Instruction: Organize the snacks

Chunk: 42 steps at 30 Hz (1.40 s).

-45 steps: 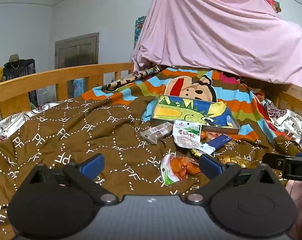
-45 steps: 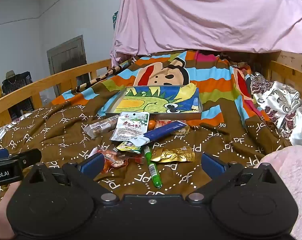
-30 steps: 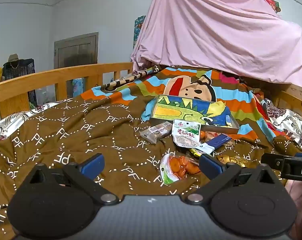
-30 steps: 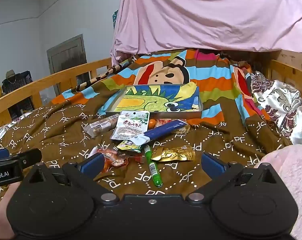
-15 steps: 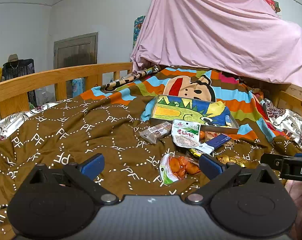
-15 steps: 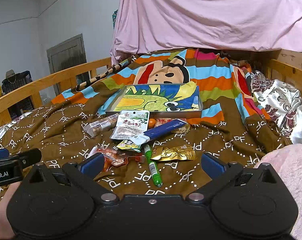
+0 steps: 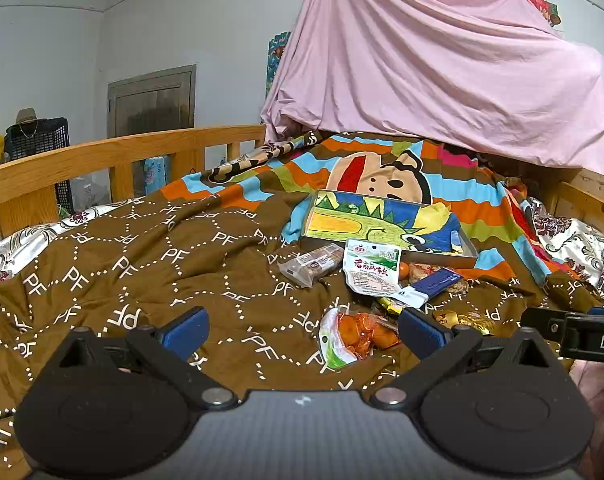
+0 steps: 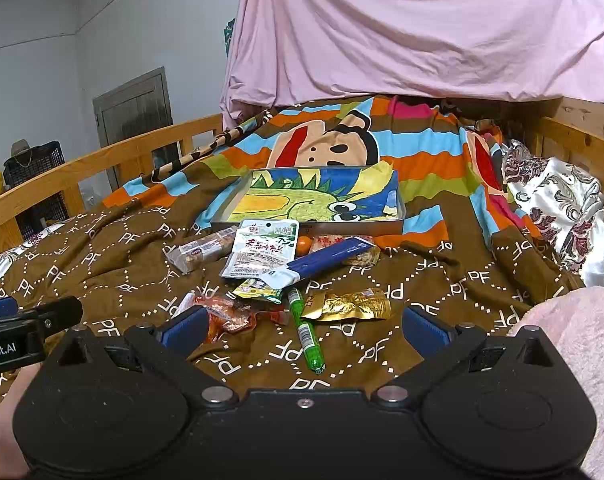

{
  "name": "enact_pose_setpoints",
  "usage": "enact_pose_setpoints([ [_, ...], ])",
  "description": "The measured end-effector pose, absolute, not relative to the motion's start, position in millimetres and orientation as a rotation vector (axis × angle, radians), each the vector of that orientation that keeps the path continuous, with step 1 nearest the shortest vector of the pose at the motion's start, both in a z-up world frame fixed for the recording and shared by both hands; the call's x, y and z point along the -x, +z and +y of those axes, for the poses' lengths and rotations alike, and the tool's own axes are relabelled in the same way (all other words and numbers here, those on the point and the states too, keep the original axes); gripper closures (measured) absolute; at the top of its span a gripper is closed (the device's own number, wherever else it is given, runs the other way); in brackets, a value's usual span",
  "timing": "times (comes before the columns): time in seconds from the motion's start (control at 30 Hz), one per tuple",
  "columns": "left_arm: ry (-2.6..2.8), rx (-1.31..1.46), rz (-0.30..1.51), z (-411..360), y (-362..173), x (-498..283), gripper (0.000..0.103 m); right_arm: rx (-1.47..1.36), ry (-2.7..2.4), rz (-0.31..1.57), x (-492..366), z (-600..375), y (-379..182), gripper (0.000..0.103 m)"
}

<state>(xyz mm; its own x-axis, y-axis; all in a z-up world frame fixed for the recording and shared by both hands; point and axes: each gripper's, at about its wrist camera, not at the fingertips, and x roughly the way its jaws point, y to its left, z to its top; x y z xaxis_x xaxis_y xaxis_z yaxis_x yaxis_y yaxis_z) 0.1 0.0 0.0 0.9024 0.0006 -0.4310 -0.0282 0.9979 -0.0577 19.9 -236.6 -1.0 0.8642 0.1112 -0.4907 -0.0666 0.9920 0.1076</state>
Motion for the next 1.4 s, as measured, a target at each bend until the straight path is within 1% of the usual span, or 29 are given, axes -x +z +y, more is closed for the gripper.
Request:
enact_pose_setpoints([
  [1.03, 0.015, 0.063, 0.447, 0.0, -0.1, -0.2, 0.000, -0.089, 0.096, 0.528, -23.0, -236.4, 2.9, 0.000],
  [1.4, 0.016, 0.055, 0.481, -0.6, -6.6, -4.9, 0.000, -0.085, 0.093, 0.540, -20.7, -236.1, 0.5, 0.000],
])
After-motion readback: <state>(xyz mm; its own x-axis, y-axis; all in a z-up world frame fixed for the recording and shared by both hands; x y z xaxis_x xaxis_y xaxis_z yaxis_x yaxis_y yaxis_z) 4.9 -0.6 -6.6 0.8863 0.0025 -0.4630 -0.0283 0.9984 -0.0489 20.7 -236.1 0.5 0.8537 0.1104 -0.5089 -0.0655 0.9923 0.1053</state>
